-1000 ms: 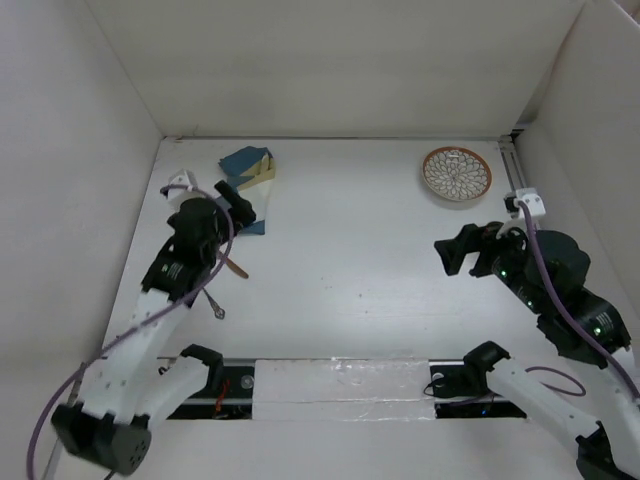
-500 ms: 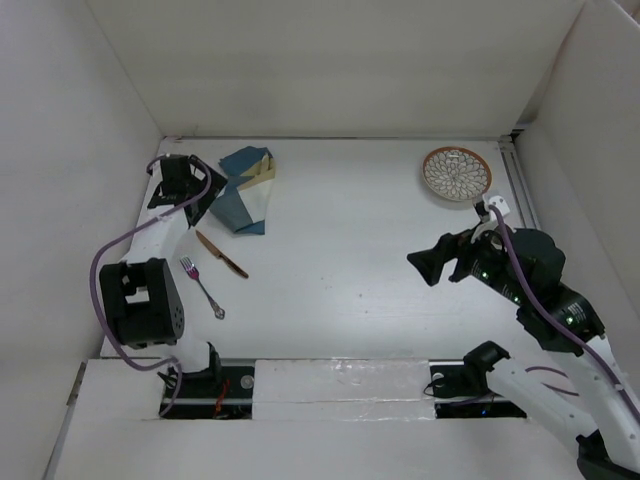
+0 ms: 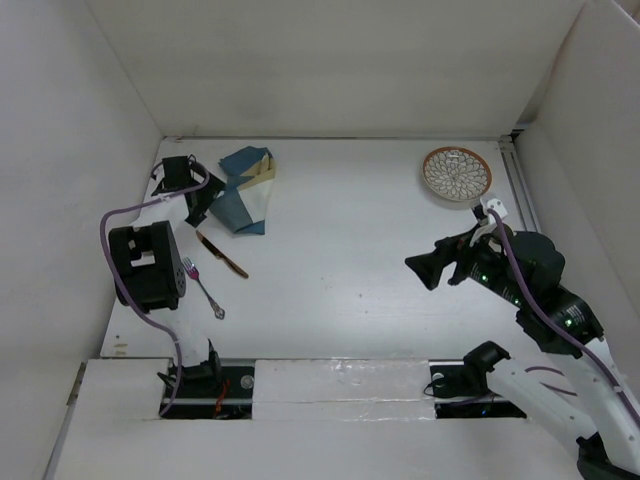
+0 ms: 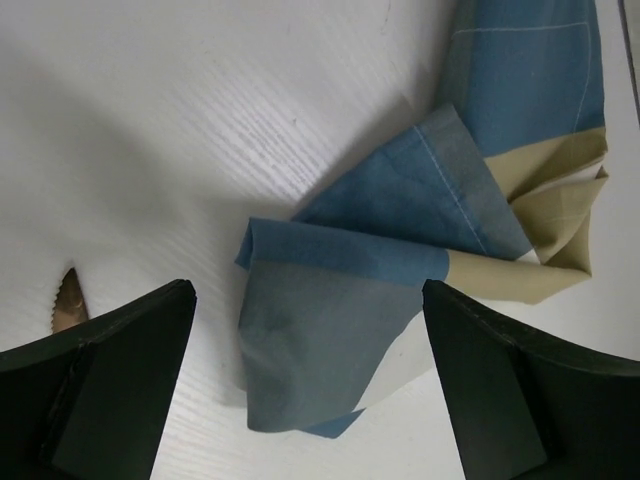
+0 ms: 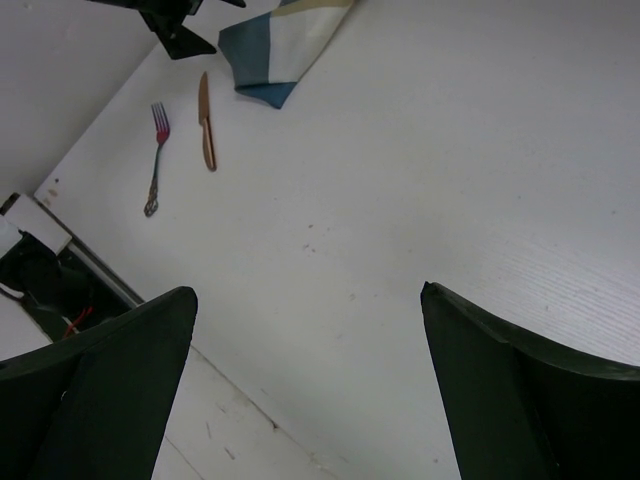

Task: Set the dinner table for one person

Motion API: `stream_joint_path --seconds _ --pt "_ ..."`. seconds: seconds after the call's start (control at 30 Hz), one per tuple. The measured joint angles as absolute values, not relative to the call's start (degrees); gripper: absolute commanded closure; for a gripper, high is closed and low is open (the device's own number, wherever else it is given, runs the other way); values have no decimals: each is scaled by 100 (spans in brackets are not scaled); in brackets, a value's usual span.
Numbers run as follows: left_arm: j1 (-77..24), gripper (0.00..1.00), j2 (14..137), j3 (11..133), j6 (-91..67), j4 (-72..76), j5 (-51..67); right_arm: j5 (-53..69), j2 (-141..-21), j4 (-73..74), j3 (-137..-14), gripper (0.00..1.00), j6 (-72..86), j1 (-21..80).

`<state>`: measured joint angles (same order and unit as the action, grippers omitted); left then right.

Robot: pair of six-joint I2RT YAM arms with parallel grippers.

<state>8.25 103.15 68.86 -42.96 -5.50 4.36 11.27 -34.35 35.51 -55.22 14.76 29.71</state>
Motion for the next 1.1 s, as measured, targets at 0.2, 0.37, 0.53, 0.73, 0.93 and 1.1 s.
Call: stream_joint_path --seconds 0.2,0.37,0.53,0.73,0.93,1.1 --pt "821 31 10735 7172 -4318 -440 460 1144 -3417 3551 -5520 0 1476 2971" --pt "821 66 10993 7205 -4359 -390 539 1142 -3426 3546 -5518 0 1476 2971" --pt "821 97 11010 7205 -4357 -246 670 1142 -3503 3529 -5492 0 1479 2971" --pt "729 100 10792 7244 -4209 -235 746 1146 -3616 3426 -5446 0 1498 2971" --pt "196 100 10138 7561 -3719 -97 991 1160 -3693 3336 -5426 0 1520 2971" --pt "-513 100 9813 7773 -3356 165 1201 1160 -3767 3251 -5426 0 1525 2971"
